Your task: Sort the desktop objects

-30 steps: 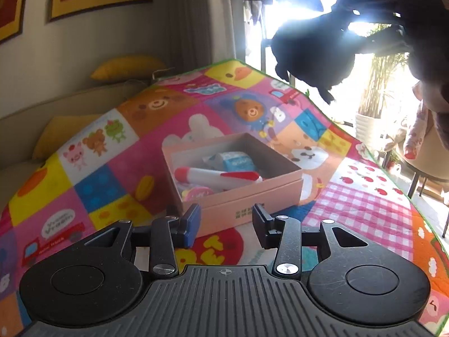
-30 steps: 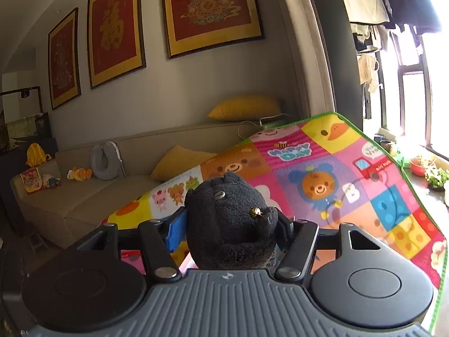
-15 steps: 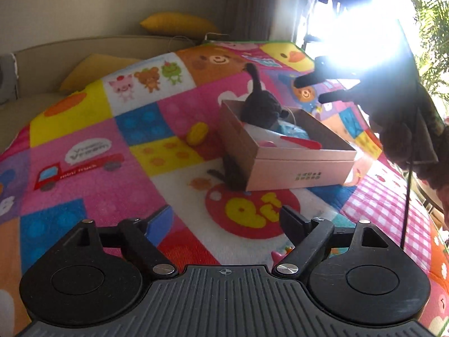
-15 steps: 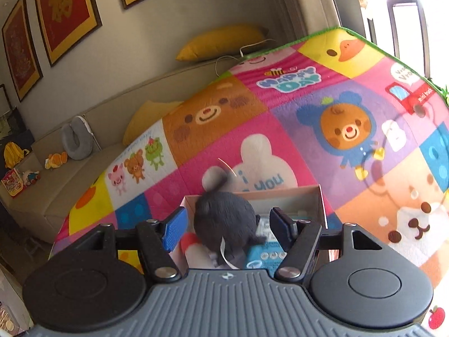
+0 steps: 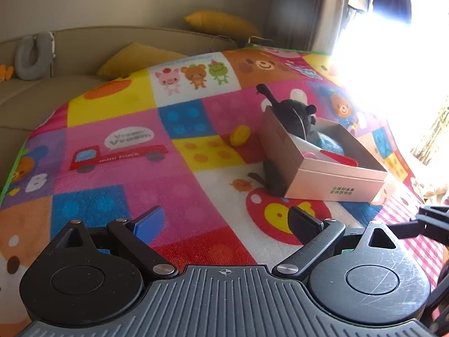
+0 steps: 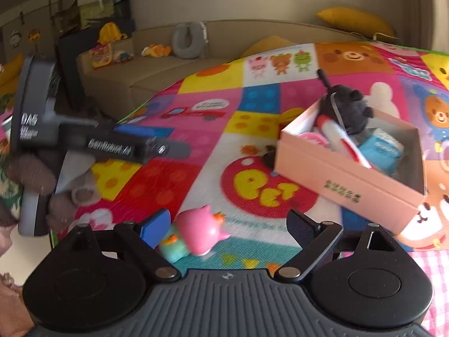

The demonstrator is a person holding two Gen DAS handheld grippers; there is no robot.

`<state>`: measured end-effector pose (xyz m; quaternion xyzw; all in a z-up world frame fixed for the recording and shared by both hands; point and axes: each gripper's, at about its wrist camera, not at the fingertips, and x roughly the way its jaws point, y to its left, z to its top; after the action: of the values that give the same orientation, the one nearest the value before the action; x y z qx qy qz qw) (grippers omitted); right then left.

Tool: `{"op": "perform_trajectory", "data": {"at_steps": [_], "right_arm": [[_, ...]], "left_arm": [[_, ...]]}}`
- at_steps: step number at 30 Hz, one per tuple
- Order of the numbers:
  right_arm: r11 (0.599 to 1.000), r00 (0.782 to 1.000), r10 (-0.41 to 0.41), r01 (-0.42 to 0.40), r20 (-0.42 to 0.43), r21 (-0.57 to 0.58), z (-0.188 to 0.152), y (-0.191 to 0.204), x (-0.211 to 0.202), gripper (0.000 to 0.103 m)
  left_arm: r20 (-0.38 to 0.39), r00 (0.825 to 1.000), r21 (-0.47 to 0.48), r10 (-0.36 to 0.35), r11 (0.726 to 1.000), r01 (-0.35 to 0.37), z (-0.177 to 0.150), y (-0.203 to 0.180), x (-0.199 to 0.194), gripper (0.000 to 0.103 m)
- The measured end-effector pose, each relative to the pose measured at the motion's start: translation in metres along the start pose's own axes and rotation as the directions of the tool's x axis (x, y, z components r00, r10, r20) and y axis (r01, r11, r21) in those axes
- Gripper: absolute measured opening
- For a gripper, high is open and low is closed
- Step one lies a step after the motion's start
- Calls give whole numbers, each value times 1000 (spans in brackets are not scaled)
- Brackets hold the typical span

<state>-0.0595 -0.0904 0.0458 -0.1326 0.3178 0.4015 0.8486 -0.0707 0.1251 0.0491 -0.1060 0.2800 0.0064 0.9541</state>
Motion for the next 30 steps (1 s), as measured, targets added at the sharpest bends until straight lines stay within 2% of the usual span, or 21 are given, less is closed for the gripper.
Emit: {"op": "perform_trajectory", "data": {"at_steps": [3,9,11,12,16,20,25,30], "right_arm": [[998,1000,-3,3,-12,-55,-8,23,10,90],[1000,995,-2,5,-97,27,-5,28,38,90],[999,994,-13,18,-111,45,-6,30,38,73],[999,993,-20,25,-118,44,-6,31,37,73],[995,991,-103,104,-82,7,-8,36,14,70],[983,980,-183,185,-75,13,-12,25,-16,70],[957,957,-286,288,-54,32,-15,6,-50,70],[915,916,-398,393,44,88,2,-29,-81,70]], "left_arm": [[-6,1000,5,19,1000,-19,0,0,-7,100],[-11,1000,12,19,1000,-19,0,-6,-19,101],[-15,1000,20,12,1000,-12,0,-11,-21,101],[-18,1000,24,7,1000,-7,-1,-13,-21,101],[-36,999,42,-19,999,20,-3,-25,-20,101],[-56,997,63,-57,996,60,-7,-43,-17,102],[-68,993,105,-96,989,103,-8,-68,-9,102],[-67,992,122,-107,986,114,-7,-83,8,103]]}}
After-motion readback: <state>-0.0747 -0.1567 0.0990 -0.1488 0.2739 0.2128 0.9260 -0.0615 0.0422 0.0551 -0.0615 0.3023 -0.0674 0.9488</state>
